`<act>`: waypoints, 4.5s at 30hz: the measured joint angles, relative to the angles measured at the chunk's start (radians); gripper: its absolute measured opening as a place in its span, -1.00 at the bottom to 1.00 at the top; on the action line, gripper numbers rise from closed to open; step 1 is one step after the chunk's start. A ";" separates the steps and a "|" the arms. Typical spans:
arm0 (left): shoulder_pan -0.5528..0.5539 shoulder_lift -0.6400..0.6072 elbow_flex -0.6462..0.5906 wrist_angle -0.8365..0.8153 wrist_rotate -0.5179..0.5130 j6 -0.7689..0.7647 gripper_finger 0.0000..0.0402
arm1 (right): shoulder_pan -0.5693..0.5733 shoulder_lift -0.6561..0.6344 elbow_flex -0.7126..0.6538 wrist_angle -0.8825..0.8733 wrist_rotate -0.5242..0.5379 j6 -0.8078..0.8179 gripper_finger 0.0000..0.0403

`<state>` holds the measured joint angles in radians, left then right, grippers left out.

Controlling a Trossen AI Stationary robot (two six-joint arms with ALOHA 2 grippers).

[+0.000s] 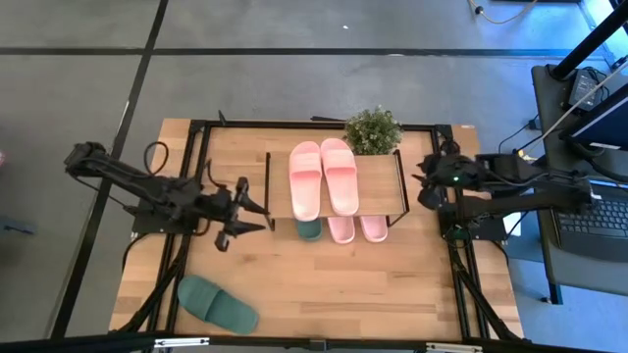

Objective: Pick and place slides into the shelf
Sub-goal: Adjust the shelf, then put the green slide under the shelf

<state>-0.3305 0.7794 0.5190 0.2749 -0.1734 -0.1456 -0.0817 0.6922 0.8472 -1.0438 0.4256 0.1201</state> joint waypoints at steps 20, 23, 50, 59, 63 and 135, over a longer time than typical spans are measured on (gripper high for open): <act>0.000 -0.114 -0.062 -0.114 -0.001 -0.001 -0.15 | -0.001 0.333 -0.001 0.092 -0.089 0.084 -0.22; 0.000 -0.114 -0.062 -0.119 -0.001 -0.002 -0.15 | -0.001 0.346 -0.001 0.139 -0.091 0.081 -0.22; 0.000 -0.148 -0.061 -0.110 -0.001 -0.008 -0.15 | 0.000 0.361 0.130 0.161 -0.087 0.024 -0.22; -0.012 -0.161 -0.061 -0.072 0.027 0.050 -0.15 | 0.061 0.221 0.238 0.118 -0.087 -0.051 -0.22; -0.077 -0.130 -0.011 -0.099 0.073 0.095 -0.15 | 0.096 0.077 0.143 0.188 -0.088 -0.049 -0.22; -0.538 1.380 1.121 -1.845 0.483 -1.886 -0.15 | 0.102 0.127 -0.081 0.512 -0.088 -0.125 -0.22</act>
<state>-0.8681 2.1597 1.6395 -1.5706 0.3101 -2.0315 0.0204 0.8188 0.7666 -0.5316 0.3378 -0.0051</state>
